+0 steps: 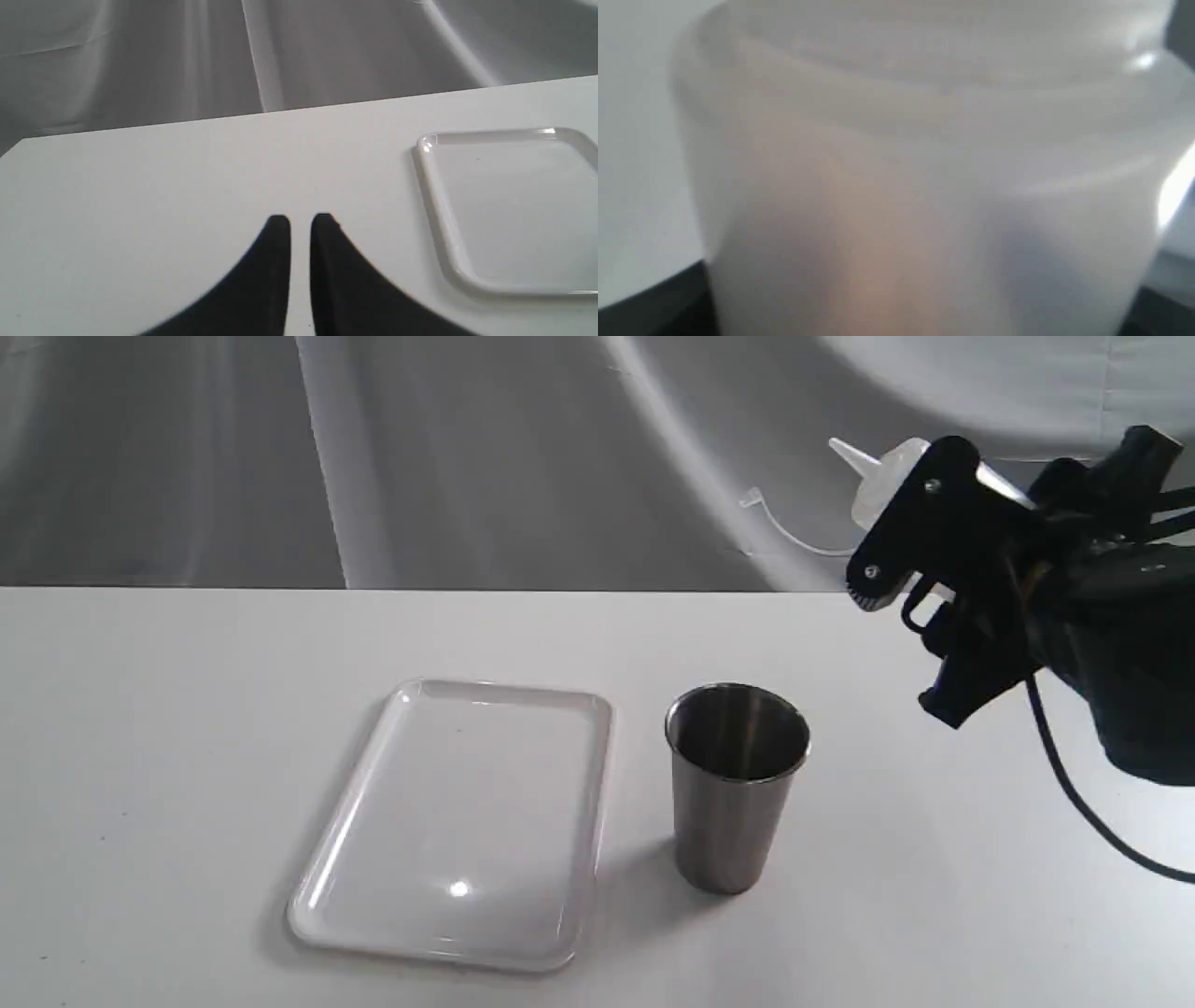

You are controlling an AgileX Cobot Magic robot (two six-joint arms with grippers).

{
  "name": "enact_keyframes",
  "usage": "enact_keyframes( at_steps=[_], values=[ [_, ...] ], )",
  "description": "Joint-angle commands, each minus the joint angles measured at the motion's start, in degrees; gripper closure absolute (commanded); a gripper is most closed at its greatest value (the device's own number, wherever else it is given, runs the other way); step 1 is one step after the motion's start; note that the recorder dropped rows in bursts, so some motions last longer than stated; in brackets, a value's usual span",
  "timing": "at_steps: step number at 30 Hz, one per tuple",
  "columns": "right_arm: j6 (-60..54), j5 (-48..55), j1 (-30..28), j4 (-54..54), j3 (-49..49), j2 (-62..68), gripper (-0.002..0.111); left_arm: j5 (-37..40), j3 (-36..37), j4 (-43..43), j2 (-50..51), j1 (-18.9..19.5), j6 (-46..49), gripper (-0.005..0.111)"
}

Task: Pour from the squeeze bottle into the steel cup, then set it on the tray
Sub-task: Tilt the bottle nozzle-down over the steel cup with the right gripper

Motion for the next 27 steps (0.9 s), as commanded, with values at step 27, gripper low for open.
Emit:
enact_keyframes(
  at_steps=[27],
  values=[
    [-29.4, 6.7, 2.9, -1.2, -1.6, 4.6, 0.108, -0.4, 0.3, 0.1, -0.3, -0.1, -0.1, 0.098]
  ],
)
